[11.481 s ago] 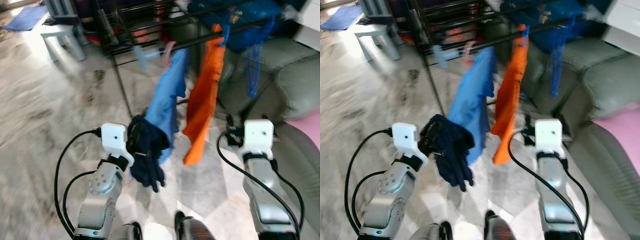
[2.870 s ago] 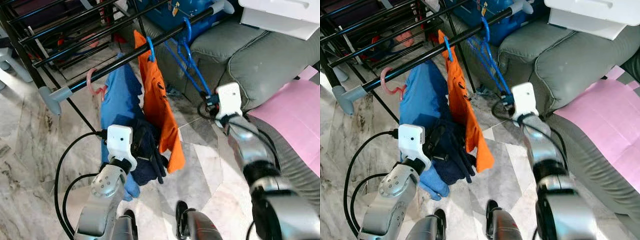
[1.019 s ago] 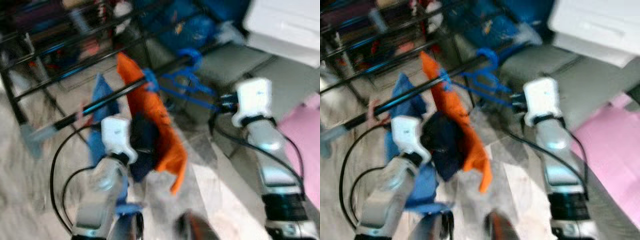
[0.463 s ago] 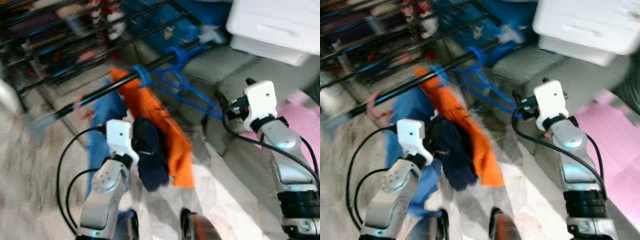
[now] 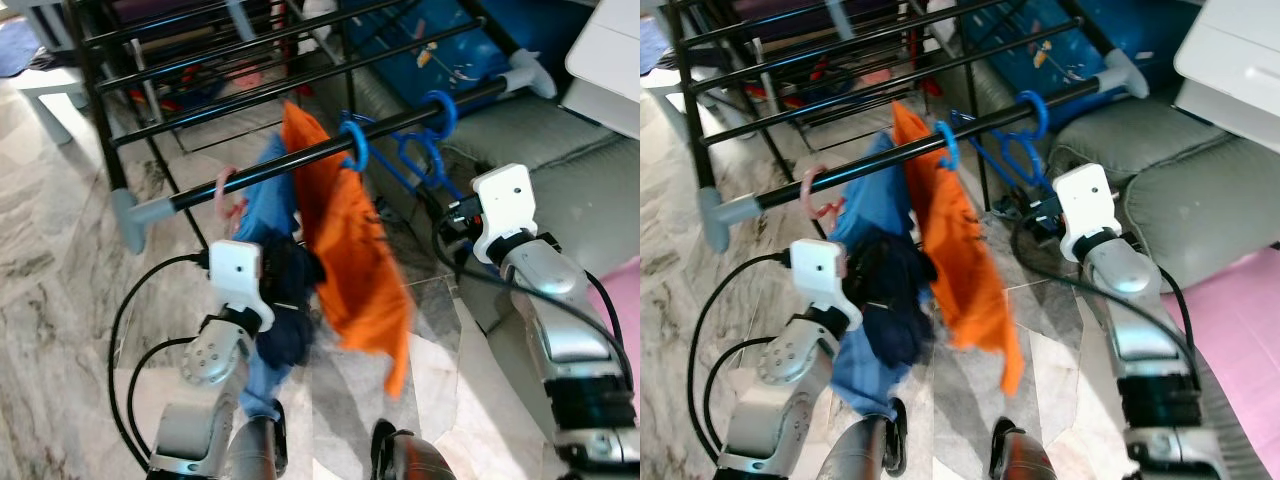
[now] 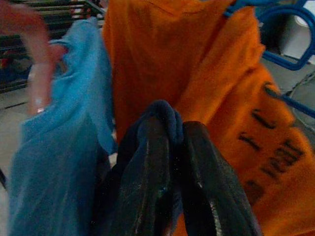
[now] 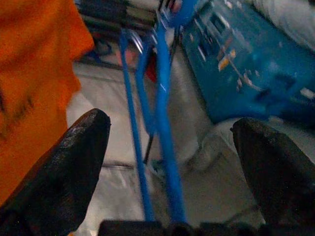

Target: Hang hanger

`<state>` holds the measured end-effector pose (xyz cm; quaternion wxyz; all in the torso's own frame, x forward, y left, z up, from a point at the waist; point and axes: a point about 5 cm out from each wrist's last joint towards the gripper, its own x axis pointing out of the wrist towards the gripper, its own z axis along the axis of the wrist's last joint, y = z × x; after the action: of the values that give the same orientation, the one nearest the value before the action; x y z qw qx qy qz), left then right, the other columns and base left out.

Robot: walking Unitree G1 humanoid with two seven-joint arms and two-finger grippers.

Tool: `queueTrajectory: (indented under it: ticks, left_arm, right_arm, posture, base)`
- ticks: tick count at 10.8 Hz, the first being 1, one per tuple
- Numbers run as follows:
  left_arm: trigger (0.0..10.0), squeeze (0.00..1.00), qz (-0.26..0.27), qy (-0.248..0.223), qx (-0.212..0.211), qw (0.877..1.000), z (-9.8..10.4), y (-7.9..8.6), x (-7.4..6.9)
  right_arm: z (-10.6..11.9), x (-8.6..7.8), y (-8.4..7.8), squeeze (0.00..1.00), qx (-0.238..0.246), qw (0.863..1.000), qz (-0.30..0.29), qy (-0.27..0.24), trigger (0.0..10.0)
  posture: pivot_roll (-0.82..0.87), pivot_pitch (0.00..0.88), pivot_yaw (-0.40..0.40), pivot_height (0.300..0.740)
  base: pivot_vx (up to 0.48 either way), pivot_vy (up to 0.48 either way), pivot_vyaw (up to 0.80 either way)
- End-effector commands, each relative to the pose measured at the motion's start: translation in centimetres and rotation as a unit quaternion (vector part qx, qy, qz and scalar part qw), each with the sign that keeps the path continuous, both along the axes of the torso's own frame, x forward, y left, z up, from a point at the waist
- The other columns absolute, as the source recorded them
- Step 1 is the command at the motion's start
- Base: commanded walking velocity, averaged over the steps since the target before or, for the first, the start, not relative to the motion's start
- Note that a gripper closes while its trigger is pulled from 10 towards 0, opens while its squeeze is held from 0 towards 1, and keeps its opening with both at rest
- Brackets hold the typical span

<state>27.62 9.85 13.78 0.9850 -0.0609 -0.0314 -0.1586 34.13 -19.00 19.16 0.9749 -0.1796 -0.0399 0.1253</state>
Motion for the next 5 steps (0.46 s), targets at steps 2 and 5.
queueTrajectory:
  ticks: [2,5]
  left_arm:
    - [10.0,0.0,-0.001,-0.003,0.004,1.0,0.1,0.0,-0.1]
    - [10.0,0.0,-0.003,0.0,0.009,1.0,0.0,0.0,-0.1]
  right_arm:
    - [-0.1,0.3,-0.2,0.0,0.001,1.0,0.005,0.004,10.0]
    - [-1.4,1.4,0.6,0.0,0.058,0.998,-0.001,0.034,10.0]
  posture:
    - [-0.08,0.267,0.045,0.74]
    - [-0.08,0.264,0.046,0.74]
  base:
    - [0.0,0.0,0.0]
    - [0.0,0.0,0.0]
